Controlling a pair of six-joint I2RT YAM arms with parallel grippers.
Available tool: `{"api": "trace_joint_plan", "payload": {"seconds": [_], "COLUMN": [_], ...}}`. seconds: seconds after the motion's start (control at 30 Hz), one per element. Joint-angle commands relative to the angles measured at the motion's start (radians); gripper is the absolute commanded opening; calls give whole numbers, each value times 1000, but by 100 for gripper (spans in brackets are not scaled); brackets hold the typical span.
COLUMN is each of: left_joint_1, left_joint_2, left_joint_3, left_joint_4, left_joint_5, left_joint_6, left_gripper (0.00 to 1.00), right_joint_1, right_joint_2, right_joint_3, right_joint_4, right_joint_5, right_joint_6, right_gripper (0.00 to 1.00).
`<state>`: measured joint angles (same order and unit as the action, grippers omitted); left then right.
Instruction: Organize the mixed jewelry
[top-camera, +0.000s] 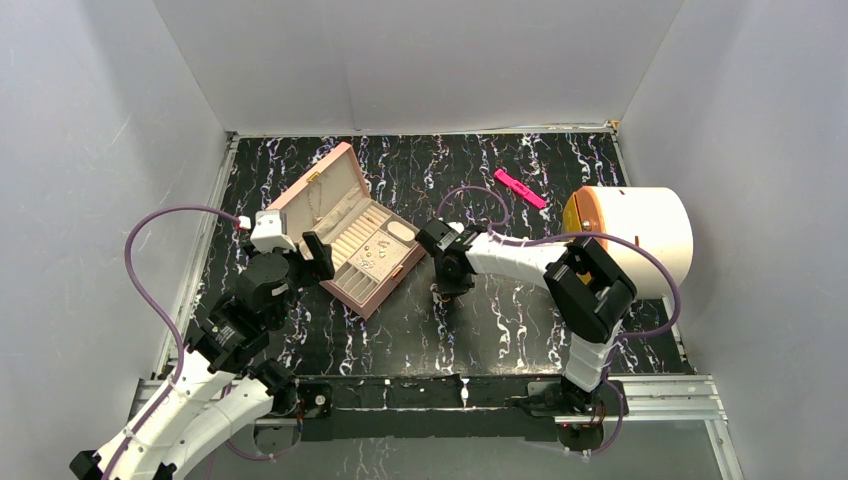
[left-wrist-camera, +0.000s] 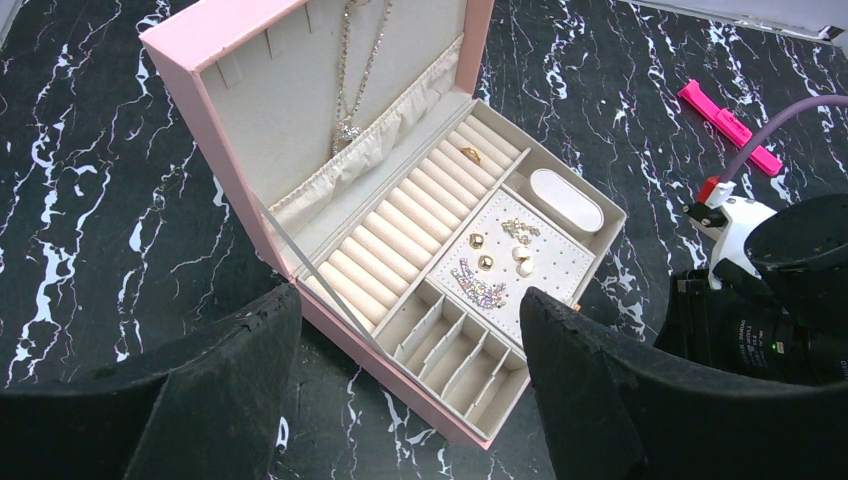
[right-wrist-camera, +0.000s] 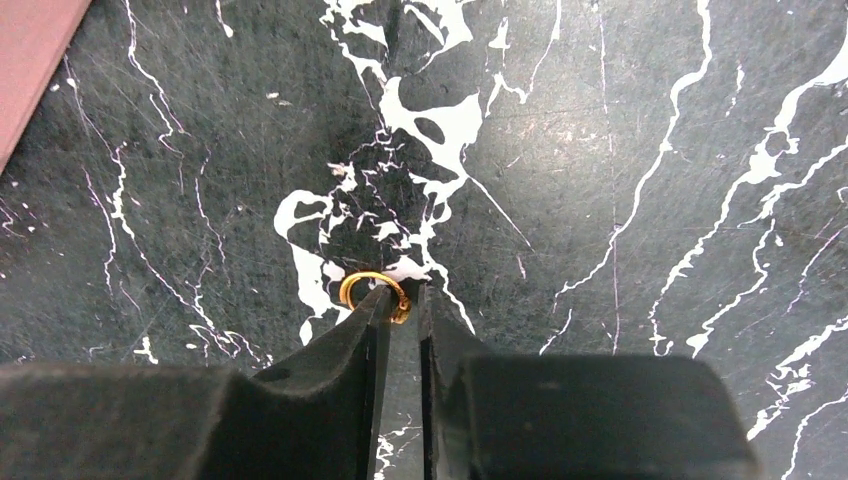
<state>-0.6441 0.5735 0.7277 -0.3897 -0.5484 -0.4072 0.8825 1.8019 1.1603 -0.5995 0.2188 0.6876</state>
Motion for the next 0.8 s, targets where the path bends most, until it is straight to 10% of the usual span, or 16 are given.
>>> {"api": "trace_joint_plan", "payload": {"seconds": [0.0,0.43,0.77], "left_joint_1": [4,4,4], "left_joint_2": [2,8,5], "left_joint_3": [7,7,-64], "left_joint_4": [14,9,2], "left_joint_5": [-4,26,324], "left_joint_6": [7,-22,-467], "left_gripper": [77,77,75], "right_joint_1": [5,5,30], "right_joint_2": [12,-76,-273], "right_joint_3": [41,-46,-186], "right_joint_4": [-8,113,395], "right_joint_5": [25,-2,-157], "right_joint_6": [25,9,-89], "right_gripper": [22,9,9]}}
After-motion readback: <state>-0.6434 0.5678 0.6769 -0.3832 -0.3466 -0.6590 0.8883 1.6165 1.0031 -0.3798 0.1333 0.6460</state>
